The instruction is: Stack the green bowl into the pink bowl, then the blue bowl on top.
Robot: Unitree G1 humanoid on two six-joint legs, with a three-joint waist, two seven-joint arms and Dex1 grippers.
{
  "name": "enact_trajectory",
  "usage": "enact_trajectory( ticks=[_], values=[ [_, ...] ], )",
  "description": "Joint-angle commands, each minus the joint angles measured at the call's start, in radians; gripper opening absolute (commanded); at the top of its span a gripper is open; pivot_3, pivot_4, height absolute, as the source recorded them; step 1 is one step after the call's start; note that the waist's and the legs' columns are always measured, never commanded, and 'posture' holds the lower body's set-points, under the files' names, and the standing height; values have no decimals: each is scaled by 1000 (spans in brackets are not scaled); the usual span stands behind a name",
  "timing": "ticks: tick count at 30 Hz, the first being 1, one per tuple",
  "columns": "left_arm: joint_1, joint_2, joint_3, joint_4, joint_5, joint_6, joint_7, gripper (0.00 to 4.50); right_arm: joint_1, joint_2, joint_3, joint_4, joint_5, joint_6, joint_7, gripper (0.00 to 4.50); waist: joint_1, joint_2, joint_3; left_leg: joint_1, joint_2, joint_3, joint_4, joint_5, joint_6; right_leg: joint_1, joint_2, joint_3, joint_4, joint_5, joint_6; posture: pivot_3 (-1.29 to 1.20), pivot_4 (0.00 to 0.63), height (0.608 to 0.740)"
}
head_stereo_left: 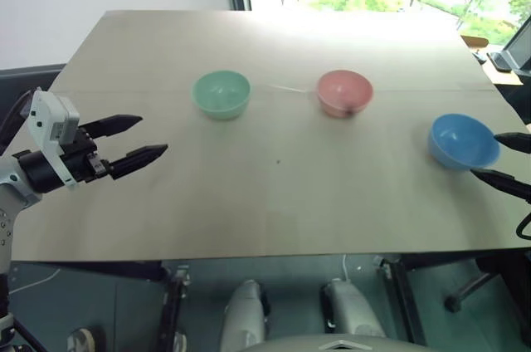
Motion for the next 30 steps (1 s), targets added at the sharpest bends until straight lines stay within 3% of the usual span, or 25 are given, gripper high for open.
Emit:
enact_trajectory(
  ticks=[1, 9, 15, 18, 21, 30],
  values=[
    [-22, 10, 24, -23, -8, 0, -1, 4319, -21, -2, 4, -36, 2, 2, -2, 4370, 0, 0, 0, 0, 0, 0, 0, 0, 0, 0, 0, 0, 0, 0, 0, 0, 150, 740],
    [-48, -26, -7, -71, -23, 17, 4, 4319, -129, 38, 120, -55, -38, -7, -74, 4370, -1, 0, 0, 0, 0, 0, 0, 0, 0, 0, 0, 0, 1, 0, 0, 0, 150, 740],
    [-76, -86, -47, -153, -63, 36, 21, 4319, -386, 169, 371, -18, -146, -24, -157, 4370, -4, 0, 0, 0, 0, 0, 2, 0, 0, 0, 0, 0, 2, 0, 0, 0, 150, 740],
    [-97, -144, -82, -210, -89, 29, 46, 4319, -638, 307, 594, 163, -335, -91, -202, 4370, -13, 0, 0, 0, 1, 0, 4, 0, 0, 0, 1, 0, 3, 0, 0, 0, 150, 740],
    [-97, -184, -98, -238, -99, 25, 54, 4319, -809, 431, 712, 387, -466, -227, -233, 4370, -13, 0, 1, -1, 1, 0, 6, 0, 0, -2, 1, 0, 7, 0, 0, 0, 150, 740],
    [11, -253, -57, -368, -125, 19, 135, 4319, -1050, 599, 802, 878, -618, -494, -259, 4370, 0, 0, 1, -15, 1, -6, 12, 3, -5, -11, 1, -5, 9, -2, -3, 0, 150, 740]
  ],
)
